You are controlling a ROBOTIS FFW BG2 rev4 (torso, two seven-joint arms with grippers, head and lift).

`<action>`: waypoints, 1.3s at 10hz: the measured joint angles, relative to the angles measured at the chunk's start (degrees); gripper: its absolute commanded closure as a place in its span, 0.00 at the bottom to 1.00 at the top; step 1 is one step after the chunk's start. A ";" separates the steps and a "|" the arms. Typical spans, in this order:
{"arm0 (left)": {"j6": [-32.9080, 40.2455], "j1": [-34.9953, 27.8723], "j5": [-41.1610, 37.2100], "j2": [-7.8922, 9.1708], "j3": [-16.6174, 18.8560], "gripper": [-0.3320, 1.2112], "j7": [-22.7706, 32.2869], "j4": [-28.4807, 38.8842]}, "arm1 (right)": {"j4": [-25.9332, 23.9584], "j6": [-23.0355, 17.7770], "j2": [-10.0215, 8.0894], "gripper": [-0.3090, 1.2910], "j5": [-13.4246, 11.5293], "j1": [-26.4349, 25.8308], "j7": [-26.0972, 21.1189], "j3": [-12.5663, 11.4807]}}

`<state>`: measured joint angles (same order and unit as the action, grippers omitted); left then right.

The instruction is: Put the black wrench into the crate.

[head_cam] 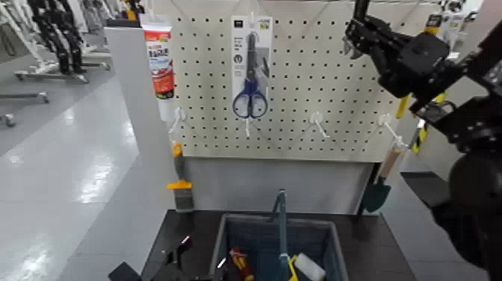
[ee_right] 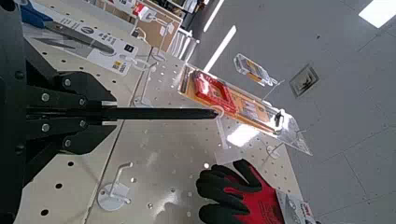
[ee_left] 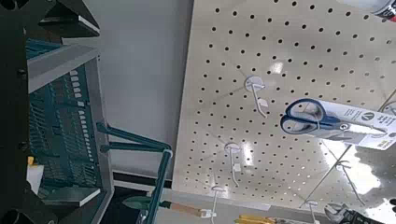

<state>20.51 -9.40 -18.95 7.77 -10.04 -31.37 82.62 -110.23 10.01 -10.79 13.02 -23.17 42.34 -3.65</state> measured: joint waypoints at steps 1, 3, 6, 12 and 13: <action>-0.12 0.00 0.04 -0.02 -0.04 0.28 0.00 0.00 | -1.48 0.62 0.43 0.88 0.12 1.59 -0.63 0.17; -0.27 0.00 0.08 -0.12 -0.07 0.28 0.01 0.00 | -3.32 2.36 1.50 0.88 1.75 5.95 -2.03 0.50; -0.30 -0.13 0.18 -0.53 -0.03 0.28 0.09 0.00 | -4.73 6.84 2.50 0.88 5.05 14.68 -4.84 -0.27; -0.23 -0.09 0.38 -0.74 -0.16 0.28 0.27 -0.12 | -1.06 11.32 3.33 0.88 5.70 22.00 -5.53 -0.78; -0.20 -0.09 0.40 -0.76 -0.15 0.28 0.27 -0.11 | -0.30 11.68 3.49 0.88 5.73 23.08 -5.66 -0.73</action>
<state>20.31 -9.49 -18.55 7.01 -10.19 -31.11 82.51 -110.53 21.69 -7.30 18.76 -0.09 36.68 -4.38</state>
